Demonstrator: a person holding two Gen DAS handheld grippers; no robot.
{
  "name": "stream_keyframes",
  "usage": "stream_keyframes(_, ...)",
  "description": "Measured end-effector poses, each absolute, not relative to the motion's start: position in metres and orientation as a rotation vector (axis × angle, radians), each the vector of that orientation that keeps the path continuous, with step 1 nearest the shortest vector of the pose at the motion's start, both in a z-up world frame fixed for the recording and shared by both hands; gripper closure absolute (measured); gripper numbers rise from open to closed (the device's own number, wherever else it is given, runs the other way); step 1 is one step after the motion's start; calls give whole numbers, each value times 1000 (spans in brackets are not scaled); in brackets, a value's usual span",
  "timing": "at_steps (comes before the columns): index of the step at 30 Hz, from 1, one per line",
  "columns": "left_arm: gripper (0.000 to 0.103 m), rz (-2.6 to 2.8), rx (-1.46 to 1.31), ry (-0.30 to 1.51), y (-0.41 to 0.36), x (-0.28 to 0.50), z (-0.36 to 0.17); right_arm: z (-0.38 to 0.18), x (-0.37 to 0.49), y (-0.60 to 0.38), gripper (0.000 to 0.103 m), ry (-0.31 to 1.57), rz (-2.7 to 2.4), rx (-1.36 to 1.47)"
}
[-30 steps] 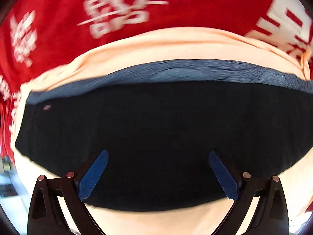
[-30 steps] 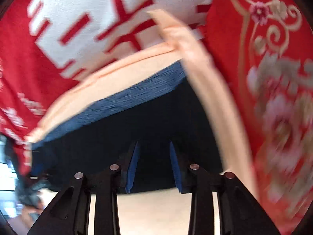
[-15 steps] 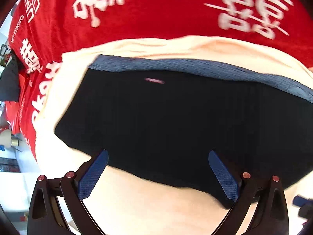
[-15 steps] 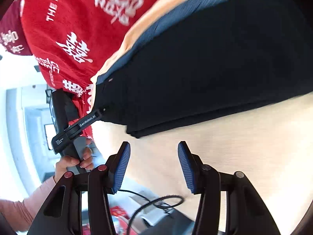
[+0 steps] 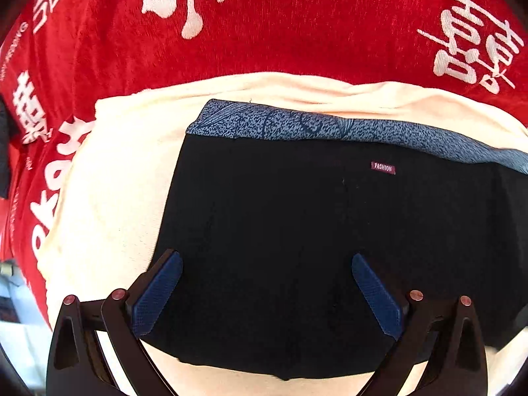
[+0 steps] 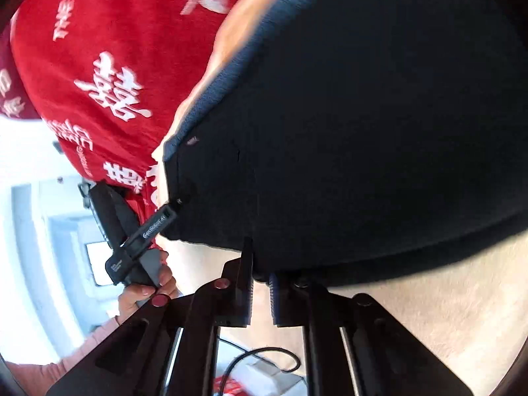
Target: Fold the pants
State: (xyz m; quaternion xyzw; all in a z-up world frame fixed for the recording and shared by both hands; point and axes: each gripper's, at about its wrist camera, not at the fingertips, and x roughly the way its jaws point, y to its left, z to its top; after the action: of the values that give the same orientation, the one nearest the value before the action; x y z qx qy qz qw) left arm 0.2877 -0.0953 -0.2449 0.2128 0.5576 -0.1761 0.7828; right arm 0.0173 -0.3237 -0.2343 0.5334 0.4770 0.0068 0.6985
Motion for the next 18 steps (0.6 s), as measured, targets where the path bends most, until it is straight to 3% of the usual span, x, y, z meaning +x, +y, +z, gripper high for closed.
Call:
stream_keyframes(3, 0, -405, 480, 1211, -85, 289, -244, -222, 15, -314, 95, 1083, 10, 1108)
stream_keyframes(7, 0, -444, 515, 1200, -81, 283, -246, -262, -9, -305, 96, 1180, -46, 1154)
stream_keyframes(11, 0, -438, 556, 1207, -83, 277, -240, -261, -26, -299, 93, 1263, -30, 1212)
stream_keyframes(16, 0, -497, 579, 1160, -108, 257, -215, -203, -14, -320, 90, 1207, -26, 980)
stream_keyframes(17, 0, -519, 584, 1148, -118, 254, -215, -196, 0, -327, 84, 1187, -36, 929)
stream_keyframes(18, 0, -531, 591, 1141, -130, 251, -218, -192, 17, -337, 70, 1171, -52, 860)
